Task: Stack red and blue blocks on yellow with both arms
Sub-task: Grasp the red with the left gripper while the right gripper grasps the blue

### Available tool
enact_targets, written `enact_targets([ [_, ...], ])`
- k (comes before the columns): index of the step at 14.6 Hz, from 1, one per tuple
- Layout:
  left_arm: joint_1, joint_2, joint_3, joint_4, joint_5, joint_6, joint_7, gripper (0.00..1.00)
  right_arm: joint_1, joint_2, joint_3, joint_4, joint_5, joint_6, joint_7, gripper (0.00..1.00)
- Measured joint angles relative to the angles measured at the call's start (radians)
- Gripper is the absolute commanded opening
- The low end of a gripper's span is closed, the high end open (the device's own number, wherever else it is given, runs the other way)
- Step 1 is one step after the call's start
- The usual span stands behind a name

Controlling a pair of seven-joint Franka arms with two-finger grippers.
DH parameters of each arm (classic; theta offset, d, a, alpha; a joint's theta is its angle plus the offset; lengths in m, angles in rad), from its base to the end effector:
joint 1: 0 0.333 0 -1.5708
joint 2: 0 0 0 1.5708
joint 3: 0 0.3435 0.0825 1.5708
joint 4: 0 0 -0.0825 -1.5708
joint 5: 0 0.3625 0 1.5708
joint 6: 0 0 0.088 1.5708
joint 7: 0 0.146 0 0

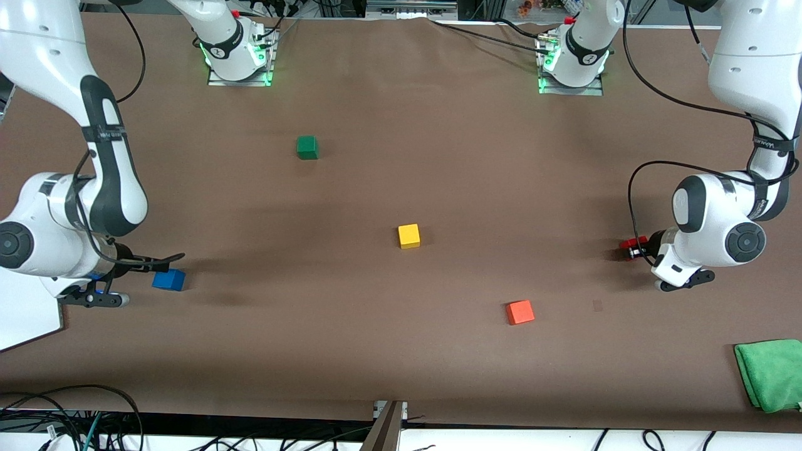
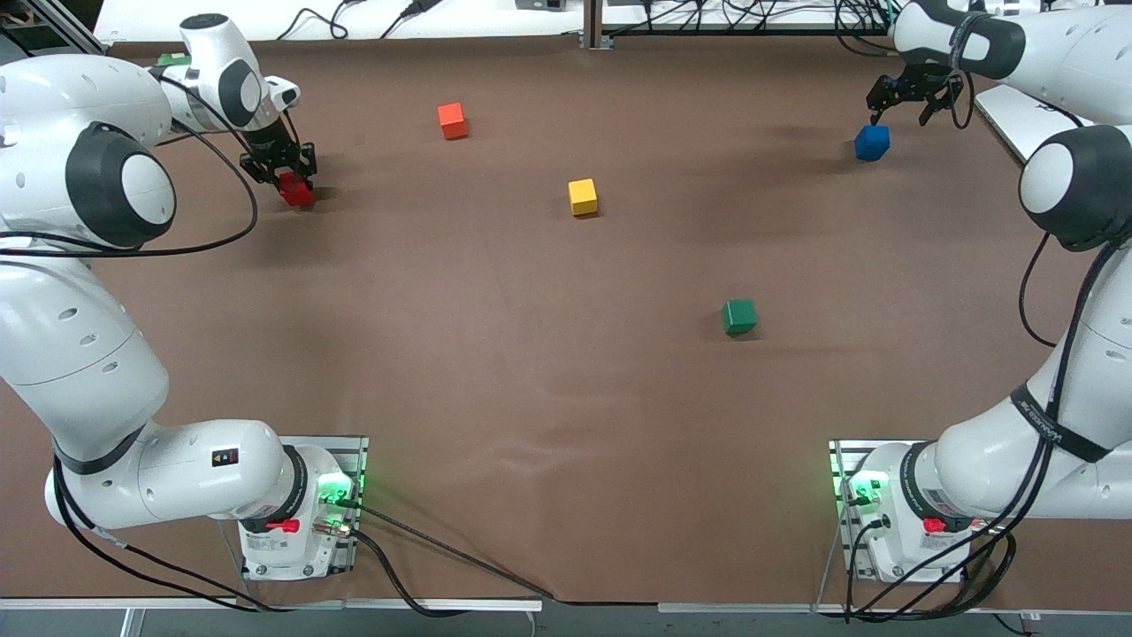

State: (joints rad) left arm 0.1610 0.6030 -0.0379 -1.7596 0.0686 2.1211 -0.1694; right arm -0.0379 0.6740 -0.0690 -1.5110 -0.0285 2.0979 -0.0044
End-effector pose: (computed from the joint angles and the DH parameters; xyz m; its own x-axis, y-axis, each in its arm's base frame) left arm 0.6212 0.0838 0.2066 0.9399 0.2517 -0.2309 0.2428 -0.9678 -0.0666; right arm 0.6943 -0.0696 0.2563 0.9933 -0.0764 -0.0868 -0.0708 -0.9953 0.0659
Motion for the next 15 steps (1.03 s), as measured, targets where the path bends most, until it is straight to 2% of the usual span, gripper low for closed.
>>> enact_targets([
  [3, 0.0, -0.041, -0.044, 0.039, -0.003, -0.054, 0.0, 0.0, -0.003, 0.053, 0.0, 0.0, 0.0, 0.084, 0.002, 1.0],
  [6, -0.008, -0.061, -0.128, 0.16, -0.049, -0.179, -0.001, 0.0, -0.003, 0.08, 0.001, 0.0, 0.0, 0.12, 0.002, 1.0],
  [8, -0.046, -0.06, -0.176, 0.223, -0.059, -0.219, -0.003, 0.0, -0.003, 0.085, 0.001, 0.0, 0.0, 0.121, 0.002, 1.0],
  [10, -0.104, -0.05, -0.191, 0.247, -0.089, -0.221, -0.009, 0.0, -0.003, 0.087, 0.002, 0.0, 0.0, 0.121, 0.003, 0.99],
  [11, -0.13, -0.033, -0.192, 0.265, -0.12, -0.22, -0.014, 0.0, -0.003, 0.088, 0.002, 0.0, 0.0, 0.121, 0.003, 0.94],
  [14, -0.189, 0.063, -0.195, 0.368, -0.166, -0.216, -0.017, 0.0, -0.002, 0.091, 0.003, -0.002, 0.0, 0.119, 0.003, 0.57],
  [15, -0.21, 0.092, -0.198, 0.399, -0.167, -0.216, -0.017, 0.0, -0.002, 0.091, 0.004, -0.002, 0.0, 0.119, 0.003, 0.49],
])
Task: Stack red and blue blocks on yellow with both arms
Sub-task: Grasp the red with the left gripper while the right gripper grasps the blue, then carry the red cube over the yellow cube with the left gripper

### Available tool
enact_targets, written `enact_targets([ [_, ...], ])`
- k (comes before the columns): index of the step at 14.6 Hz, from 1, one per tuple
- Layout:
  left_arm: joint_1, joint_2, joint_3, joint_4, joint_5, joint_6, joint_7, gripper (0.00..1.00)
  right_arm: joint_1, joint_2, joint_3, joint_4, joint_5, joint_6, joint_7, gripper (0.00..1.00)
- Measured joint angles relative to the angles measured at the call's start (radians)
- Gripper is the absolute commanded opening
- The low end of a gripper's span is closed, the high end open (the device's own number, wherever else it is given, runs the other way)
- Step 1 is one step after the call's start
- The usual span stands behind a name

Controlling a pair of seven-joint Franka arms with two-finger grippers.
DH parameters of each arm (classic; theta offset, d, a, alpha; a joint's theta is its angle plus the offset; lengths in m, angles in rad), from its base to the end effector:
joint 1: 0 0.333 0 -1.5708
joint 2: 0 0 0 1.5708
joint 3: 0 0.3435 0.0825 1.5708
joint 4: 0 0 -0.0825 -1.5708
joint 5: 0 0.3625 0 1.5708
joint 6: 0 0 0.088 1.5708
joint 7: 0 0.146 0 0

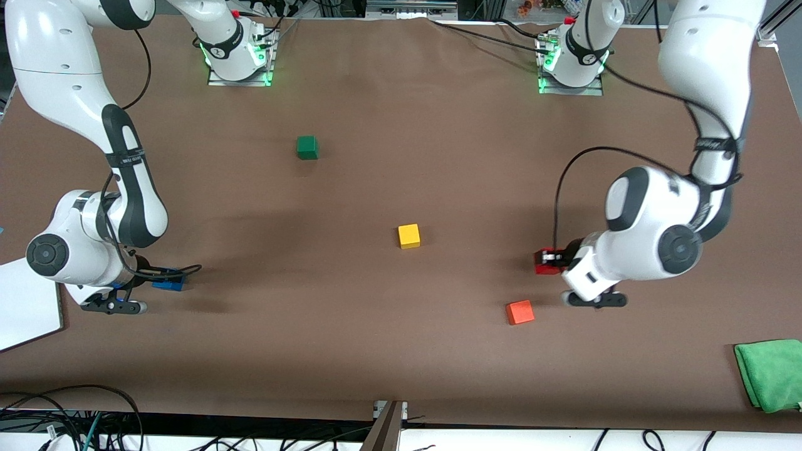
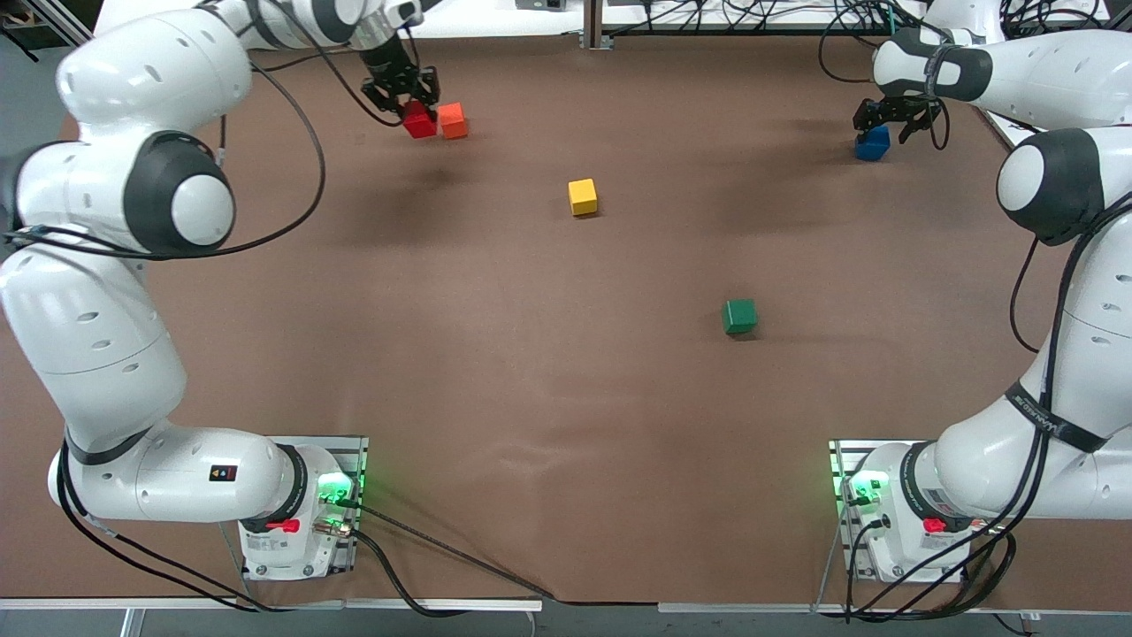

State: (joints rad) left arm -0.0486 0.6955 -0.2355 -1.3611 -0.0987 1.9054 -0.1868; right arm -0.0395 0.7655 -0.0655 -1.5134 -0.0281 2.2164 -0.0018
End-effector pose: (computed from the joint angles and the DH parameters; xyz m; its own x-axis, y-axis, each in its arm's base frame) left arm 0.6860 -0.1771 0.3021 0.9825 -0.0342 -0.1830 0.0041 -0.9787 0.2051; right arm 0.7020 -0.0689 0.2002 0.9955 -0.0706 -0.0624 -0.0665 -0.9956 0.0666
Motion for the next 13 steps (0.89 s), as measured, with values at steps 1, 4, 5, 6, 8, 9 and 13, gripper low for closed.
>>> enact_targets([
  [1, -0.027, 0.021, -0.001, 0.021, 0.0, 0.0, -0.001, 0.0, 0.001, 0.0, 0.001, 0.0, 0.0, 0.0, 0.0, 0.46],
  [4, -0.119, 0.04, -0.003, 0.04, -0.001, -0.001, -0.074, 0.0, 0.002, -0.001, 0.003, 0.001, 0.001, 0.0, 0.0, 0.45],
  [5, -0.151, 0.04, -0.003, 0.04, -0.001, -0.001, -0.107, 0.0, 0.002, -0.001, 0.004, 0.001, 0.001, 0.001, 0.0, 0.45],
  [6, -0.186, 0.042, -0.003, 0.04, -0.001, -0.002, -0.138, 0.0, 0.002, -0.001, 0.005, 0.004, 0.001, 0.001, 0.0, 0.45],
  [8, -0.241, 0.051, -0.002, 0.04, -0.001, -0.003, -0.182, 0.0, 0.002, -0.009, 0.014, 0.013, 0.001, 0.0, -0.001, 0.45],
  [9, -0.258, 0.059, -0.003, 0.04, -0.008, -0.003, -0.191, 0.0, 0.003, -0.02, 0.027, 0.017, 0.001, -0.005, -0.001, 0.45],
  [13, -0.298, 0.084, -0.002, 0.037, -0.102, 0.002, -0.277, 0.0, 0.01, -0.084, 0.073, 0.036, 0.001, -0.069, -0.001, 0.45],
])
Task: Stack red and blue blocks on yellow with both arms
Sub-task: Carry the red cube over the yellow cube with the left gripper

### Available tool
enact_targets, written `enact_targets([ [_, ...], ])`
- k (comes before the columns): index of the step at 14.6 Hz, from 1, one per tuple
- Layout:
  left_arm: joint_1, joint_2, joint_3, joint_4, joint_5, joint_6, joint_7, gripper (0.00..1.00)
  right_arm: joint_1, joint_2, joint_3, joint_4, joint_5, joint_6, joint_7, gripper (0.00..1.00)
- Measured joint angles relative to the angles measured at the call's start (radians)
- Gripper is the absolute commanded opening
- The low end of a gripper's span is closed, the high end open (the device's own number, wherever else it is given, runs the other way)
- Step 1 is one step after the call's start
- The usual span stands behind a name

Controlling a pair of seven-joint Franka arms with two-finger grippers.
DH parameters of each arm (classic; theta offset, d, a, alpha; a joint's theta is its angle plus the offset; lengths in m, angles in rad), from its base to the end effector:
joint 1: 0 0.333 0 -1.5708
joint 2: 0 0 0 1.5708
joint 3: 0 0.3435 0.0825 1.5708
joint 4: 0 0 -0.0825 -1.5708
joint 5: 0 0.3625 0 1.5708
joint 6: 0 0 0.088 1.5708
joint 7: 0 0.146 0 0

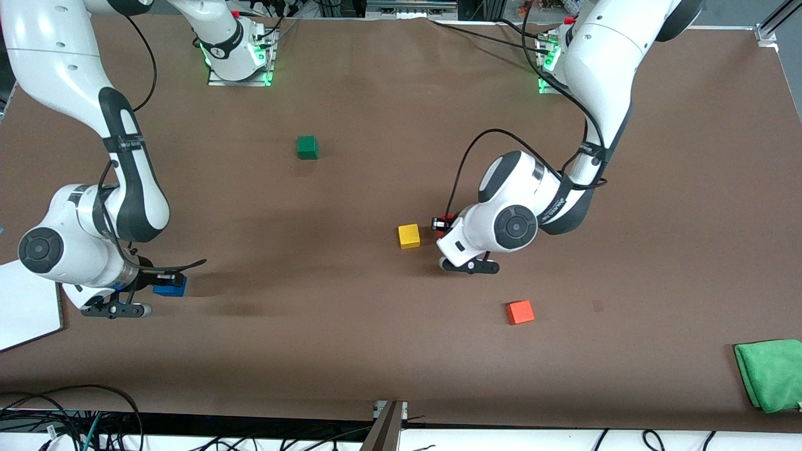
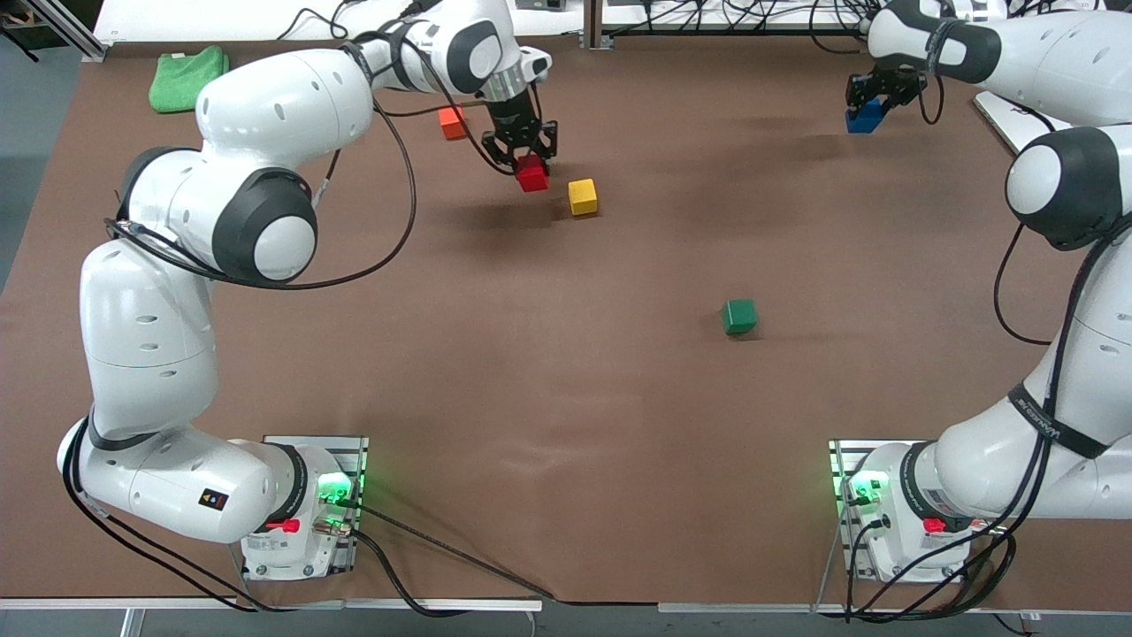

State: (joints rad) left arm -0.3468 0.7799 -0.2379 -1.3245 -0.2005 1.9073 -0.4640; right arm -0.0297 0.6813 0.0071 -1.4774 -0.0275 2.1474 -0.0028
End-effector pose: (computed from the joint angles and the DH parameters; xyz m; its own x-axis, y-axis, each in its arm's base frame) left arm 0.6040 -0.3828 0.2622 0.9458 -0.0208 -0.3241 0.0506 -0.9764 0.2101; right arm 0.7139 -0.0190 0.2685 0.9999 -0.0063 -0.0114 -0.0061 -0.9998 0.0184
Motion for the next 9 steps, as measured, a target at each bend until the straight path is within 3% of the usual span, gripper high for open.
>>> enact_targets([
  [8, -0.165, 0.04, 0.035, -0.001, 0.009, 0.082, -0.298, 0.0, 0.01, -0.14, 0.089, 0.005, 0.0, -0.139, 0.0, 0.45],
  [9, -0.18, 0.048, 0.044, -0.001, 0.009, 0.091, -0.307, 0.0, 0.013, -0.158, 0.094, 0.006, 0.0, -0.164, 0.0, 0.41],
])
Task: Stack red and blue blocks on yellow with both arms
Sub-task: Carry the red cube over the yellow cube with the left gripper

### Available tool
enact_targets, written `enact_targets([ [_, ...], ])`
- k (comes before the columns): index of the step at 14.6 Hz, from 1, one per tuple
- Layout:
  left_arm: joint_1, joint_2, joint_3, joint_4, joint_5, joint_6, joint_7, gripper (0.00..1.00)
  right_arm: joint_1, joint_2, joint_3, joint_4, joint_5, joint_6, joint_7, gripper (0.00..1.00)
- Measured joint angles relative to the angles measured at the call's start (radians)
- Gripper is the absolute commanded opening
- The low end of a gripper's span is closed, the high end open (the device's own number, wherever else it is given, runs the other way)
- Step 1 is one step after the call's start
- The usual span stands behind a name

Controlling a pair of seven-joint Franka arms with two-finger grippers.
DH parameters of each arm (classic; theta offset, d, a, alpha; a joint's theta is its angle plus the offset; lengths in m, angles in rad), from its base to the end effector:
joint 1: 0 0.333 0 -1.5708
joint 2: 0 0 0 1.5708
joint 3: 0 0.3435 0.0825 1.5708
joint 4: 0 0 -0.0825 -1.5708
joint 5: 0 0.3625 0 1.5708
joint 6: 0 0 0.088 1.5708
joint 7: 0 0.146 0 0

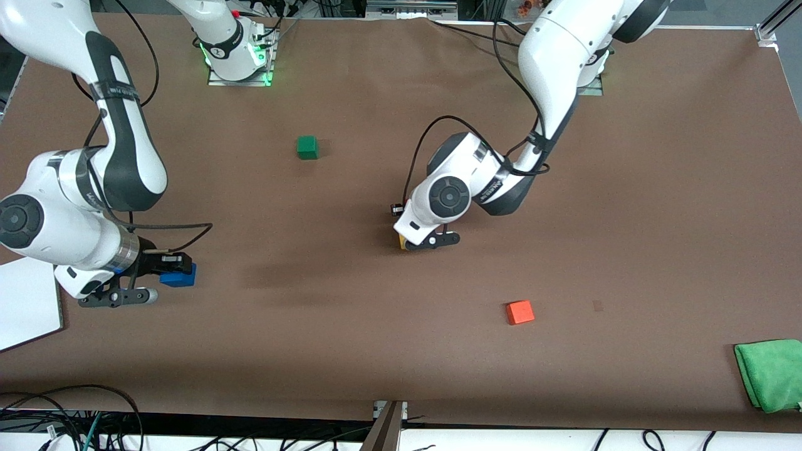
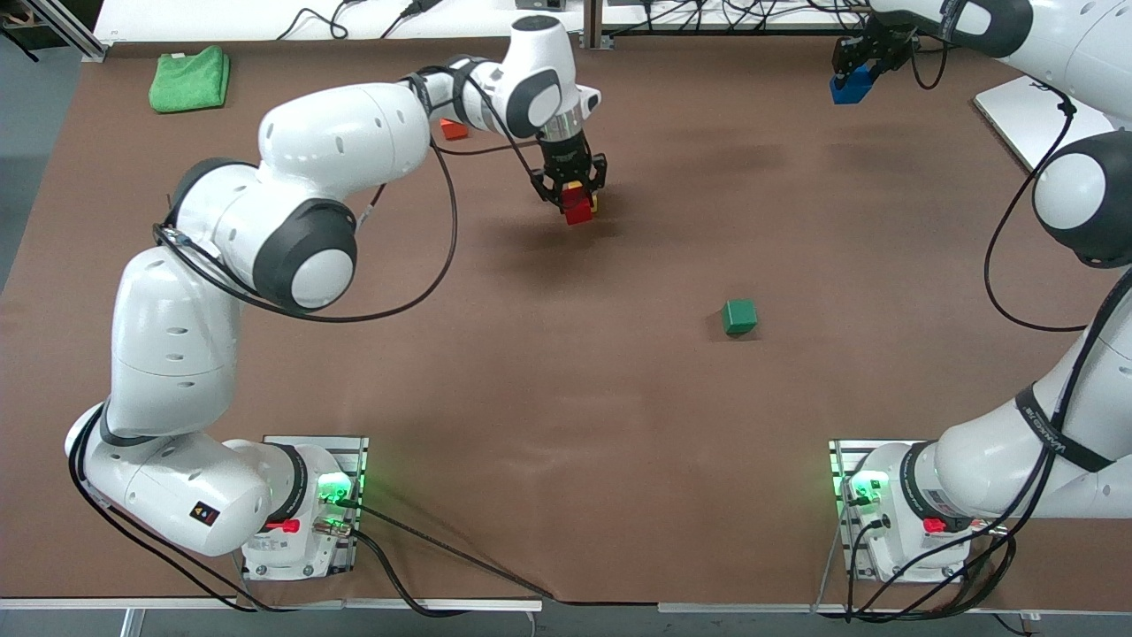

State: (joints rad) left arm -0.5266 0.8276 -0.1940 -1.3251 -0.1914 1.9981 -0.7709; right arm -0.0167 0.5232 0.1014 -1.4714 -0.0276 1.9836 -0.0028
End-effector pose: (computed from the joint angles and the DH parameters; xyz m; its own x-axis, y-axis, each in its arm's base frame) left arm 0.5515 -0.4693 0.2286 0.9318 0.1663 -0.3226 0.2088 -0.9727 0.1015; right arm 0.6923 0.0448 0.3699 0.9963 0.0854 -0.0083 0.0852 -0.9960 -0.0254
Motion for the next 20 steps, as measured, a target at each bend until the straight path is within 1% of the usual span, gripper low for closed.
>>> enact_targets([
  [3, -0.004, 0.009, 0.028, 0.011, 0.0, 0.009, -0.004, 0.0, 0.007, -0.069, 0.009, 0.01, 0.0, -0.098, 0.0, 0.41],
  [6, 0.002, 0.008, 0.05, 0.046, 0.0, 0.007, -0.004, 0.0, 0.013, -0.138, 0.018, 0.092, 0.001, -0.254, 0.0, 0.42],
  [8, 0.002, 0.007, 0.052, 0.056, 0.001, 0.001, -0.004, 0.0, 0.03, -0.156, 0.024, 0.135, 0.001, -0.322, 0.0, 0.42],
  [12, 0.003, 0.007, 0.056, 0.071, 0.001, -0.003, -0.004, 0.0, 0.084, -0.144, 0.025, 0.144, 0.001, -0.331, 0.048, 0.42],
  [16, 0.0, 0.011, 0.066, 0.084, 0.004, 0.0, -0.004, 0.0, 0.1, -0.139, 0.025, 0.144, 0.001, -0.331, 0.071, 0.42],
  [20, -0.025, 0.071, 0.067, 0.17, 0.093, 0.0, -0.004, 0.0, 0.122, -0.139, 0.026, 0.144, 0.001, -0.331, 0.073, 0.42],
])
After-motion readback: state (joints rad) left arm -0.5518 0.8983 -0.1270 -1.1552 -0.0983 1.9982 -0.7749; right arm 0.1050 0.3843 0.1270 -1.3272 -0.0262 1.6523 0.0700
